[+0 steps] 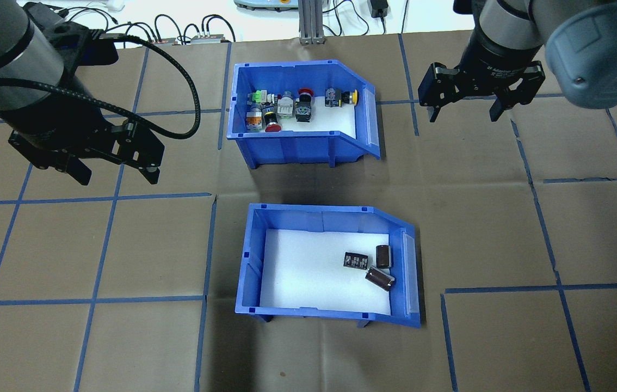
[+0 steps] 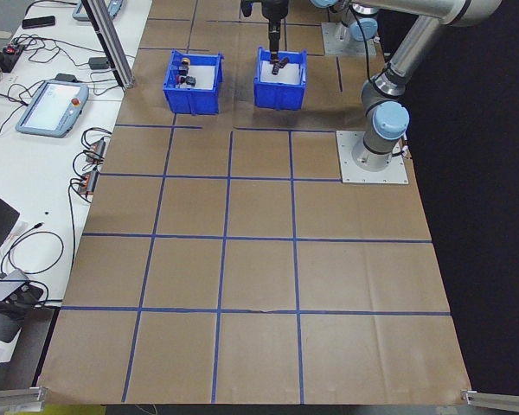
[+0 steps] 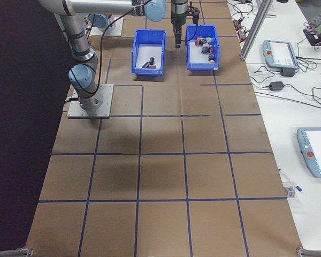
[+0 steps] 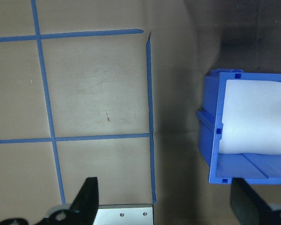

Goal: Place battery box in front

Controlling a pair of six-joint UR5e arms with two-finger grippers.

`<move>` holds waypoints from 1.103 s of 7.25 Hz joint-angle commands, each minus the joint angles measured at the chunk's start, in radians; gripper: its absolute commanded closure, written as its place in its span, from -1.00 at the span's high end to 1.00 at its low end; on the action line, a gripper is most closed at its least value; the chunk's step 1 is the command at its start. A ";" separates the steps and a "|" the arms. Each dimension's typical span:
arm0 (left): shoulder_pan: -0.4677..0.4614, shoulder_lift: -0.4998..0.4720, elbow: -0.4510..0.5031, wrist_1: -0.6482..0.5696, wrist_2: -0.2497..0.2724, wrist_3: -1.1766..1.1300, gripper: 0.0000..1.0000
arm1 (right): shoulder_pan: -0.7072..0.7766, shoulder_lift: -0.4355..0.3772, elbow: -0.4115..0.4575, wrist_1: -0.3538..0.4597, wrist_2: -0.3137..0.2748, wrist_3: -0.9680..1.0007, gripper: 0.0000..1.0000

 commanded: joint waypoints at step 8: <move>0.002 -0.065 -0.011 0.078 0.000 -0.169 0.99 | 0.000 0.000 -0.001 0.004 -0.011 0.000 1.00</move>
